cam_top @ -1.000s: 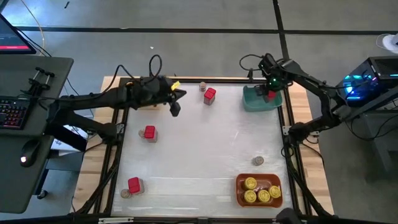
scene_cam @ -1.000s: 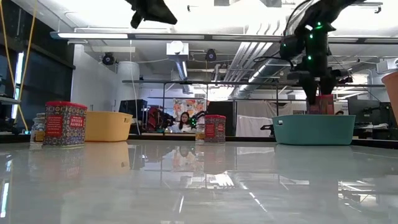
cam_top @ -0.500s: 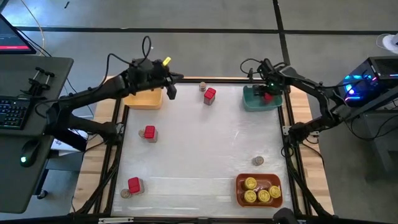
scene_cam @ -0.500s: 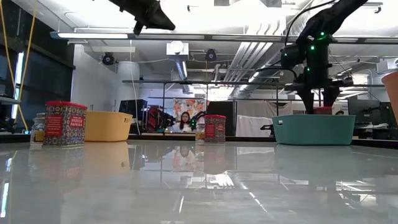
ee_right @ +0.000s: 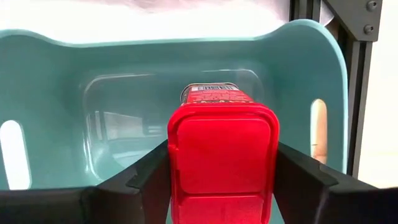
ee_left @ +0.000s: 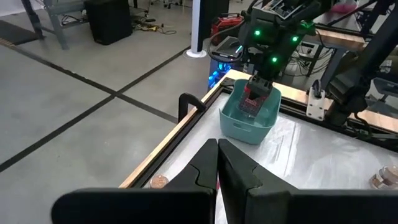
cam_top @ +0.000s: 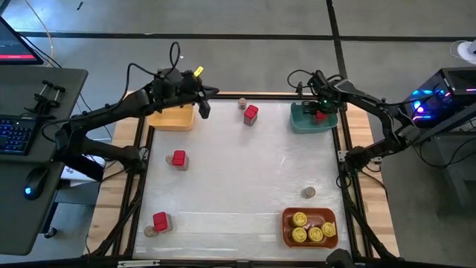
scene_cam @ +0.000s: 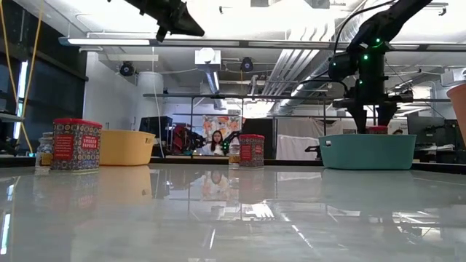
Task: Sort spices by type
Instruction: Put the middle right red seasoning can into the green bin
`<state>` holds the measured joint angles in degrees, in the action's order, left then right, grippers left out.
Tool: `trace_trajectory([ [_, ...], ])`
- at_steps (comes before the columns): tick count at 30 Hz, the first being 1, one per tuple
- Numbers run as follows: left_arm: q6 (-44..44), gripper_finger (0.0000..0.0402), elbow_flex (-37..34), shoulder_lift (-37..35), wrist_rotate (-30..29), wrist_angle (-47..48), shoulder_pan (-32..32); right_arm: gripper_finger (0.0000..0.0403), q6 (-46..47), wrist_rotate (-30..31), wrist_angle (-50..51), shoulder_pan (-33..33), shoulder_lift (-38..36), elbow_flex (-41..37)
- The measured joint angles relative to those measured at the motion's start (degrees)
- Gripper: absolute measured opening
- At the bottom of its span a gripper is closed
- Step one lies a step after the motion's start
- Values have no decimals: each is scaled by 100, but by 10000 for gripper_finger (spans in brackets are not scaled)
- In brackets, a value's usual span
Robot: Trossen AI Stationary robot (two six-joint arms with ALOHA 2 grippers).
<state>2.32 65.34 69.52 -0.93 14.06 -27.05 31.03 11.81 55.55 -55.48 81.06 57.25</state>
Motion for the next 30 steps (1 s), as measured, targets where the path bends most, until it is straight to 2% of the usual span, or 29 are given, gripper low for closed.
trace_trajectory([
  [4, 0, 0, 0, 0, 0, 33, 0, 311, 12, 2, -3, 0, 0, 0],
  [6, 0, 0, 0, 0, 0, 53, 0, 340, 54, 4, -20, 0, 0, 0],
  [12, -2, 0, 0, 0, -2, 138, 0, 354, 128, 35, -98, -14, 2, 83],
  [17, -7, 0, 0, 0, -3, 145, 0, 342, -29, 178, 245, -14, 2, 854],
  [20, -24, 0, 0, 0, -4, 239, 0, 313, -107, 158, 299, 70, -9, 1288],
  [23, -24, 0, 0, 0, -9, 387, 0, 253, -284, -142, 334, 158, 34, 1327],
  [25, -25, 0, 0, 0, -9, 451, 0, 189, -250, -355, 384, 175, 128, 1150],
  [28, -13, 0, 0, 0, -13, 462, 0, 64, -206, -662, 331, 191, 368, 847],
  [29, -37, 0, 0, 0, -13, 462, 0, 33, -238, -766, 321, 198, 445, 790],
  [30, -60, 0, 0, 0, -15, 460, 0, 19, -260, -842, 339, 208, 498, 754],
])
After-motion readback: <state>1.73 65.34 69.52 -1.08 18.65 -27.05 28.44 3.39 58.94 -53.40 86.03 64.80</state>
